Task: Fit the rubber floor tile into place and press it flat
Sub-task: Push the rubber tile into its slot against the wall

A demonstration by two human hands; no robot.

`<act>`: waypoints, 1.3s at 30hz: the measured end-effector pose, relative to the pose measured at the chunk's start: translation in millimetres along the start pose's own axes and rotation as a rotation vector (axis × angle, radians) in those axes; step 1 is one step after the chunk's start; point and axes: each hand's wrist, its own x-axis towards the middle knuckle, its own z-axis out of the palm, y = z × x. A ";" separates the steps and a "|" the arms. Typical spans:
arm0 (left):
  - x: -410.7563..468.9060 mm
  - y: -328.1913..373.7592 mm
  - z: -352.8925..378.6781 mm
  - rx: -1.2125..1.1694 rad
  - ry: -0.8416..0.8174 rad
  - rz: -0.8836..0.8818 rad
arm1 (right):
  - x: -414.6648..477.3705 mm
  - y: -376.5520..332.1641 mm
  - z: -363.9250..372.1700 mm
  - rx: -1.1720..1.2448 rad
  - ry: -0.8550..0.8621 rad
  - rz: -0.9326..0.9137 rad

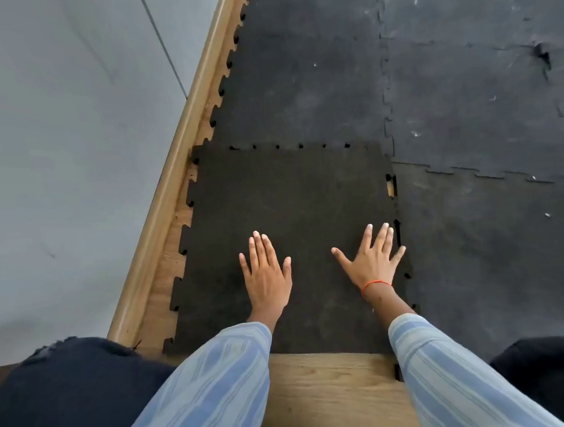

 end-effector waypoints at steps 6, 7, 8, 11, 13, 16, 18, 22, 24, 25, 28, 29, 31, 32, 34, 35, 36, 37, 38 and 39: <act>14.8 -18.2 12.9 0.042 -0.031 -0.029 | 17.5 12.9 2.7 0.058 -0.001 0.100; 19.4 -20.7 12.3 0.040 -0.033 -0.050 | 18.2 13.1 2.5 0.071 -0.010 0.116; 26.0 -22.7 12.1 0.034 -0.038 -0.073 | 20.5 12.9 3.1 0.074 -0.010 0.124; 43.8 -28.3 2.5 0.041 -0.090 -0.127 | 22.7 11.4 0.0 0.059 -0.023 0.139; 53.1 -35.0 -2.7 0.041 -0.100 -0.134 | 23.5 9.6 0.6 0.033 -0.019 0.143; 64.7 -50.8 -13.4 -0.005 -0.096 -0.214 | 25.5 6.8 -0.6 0.012 -0.043 0.151; 76.3 -64.8 -21.6 -0.006 -0.121 -0.253 | 26.7 5.3 -2.5 0.016 -0.068 0.161; 102.4 -93.4 -37.3 -0.001 -0.218 -0.324 | 30.4 2.6 -6.8 0.016 -0.101 0.183; 109.0 -98.8 -41.4 -0.017 -0.253 -0.352 | 29.8 3.3 -6.6 0.008 -0.106 0.183; 110.7 -98.8 -42.8 -0.020 -0.261 -0.354 | 29.4 4.3 -5.9 0.011 -0.100 0.185; 110.6 -94.8 -46.2 -0.034 -0.254 -0.337 | 27.3 7.5 -4.5 0.023 -0.070 0.186; 109.9 -94.9 -46.7 -0.043 -0.242 -0.326 | 25.8 8.3 -4.2 0.030 -0.060 0.184; 107.6 -96.8 -47.1 -0.047 -0.214 -0.308 | 22.8 9.6 -4.2 0.042 -0.044 0.185; 106.6 -97.9 -47.0 -0.046 -0.203 -0.300 | 21.3 10.4 -4.3 0.048 -0.038 0.190; 105.2 -100.0 -46.1 -0.049 -0.180 -0.286 | 17.2 11.7 -4.1 0.062 -0.027 0.205; 104.8 -100.8 -45.5 -0.057 -0.170 -0.281 | 14.6 12.3 -3.2 0.076 -0.017 0.212; 104.3 -101.0 -45.6 -0.068 -0.162 -0.277 | 11.5 12.8 -0.9 0.096 -0.003 0.220; 104.1 -101.6 -45.3 -0.080 -0.152 -0.272 | 7.7 12.8 1.7 0.119 0.015 0.229; 104.0 -102.0 -45.1 -0.088 -0.145 -0.267 | 3.8 12.5 5.2 0.140 0.031 0.237; 103.6 -102.3 -45.2 -0.092 -0.140 -0.262 | -0.3 11.8 8.4 0.156 0.043 0.246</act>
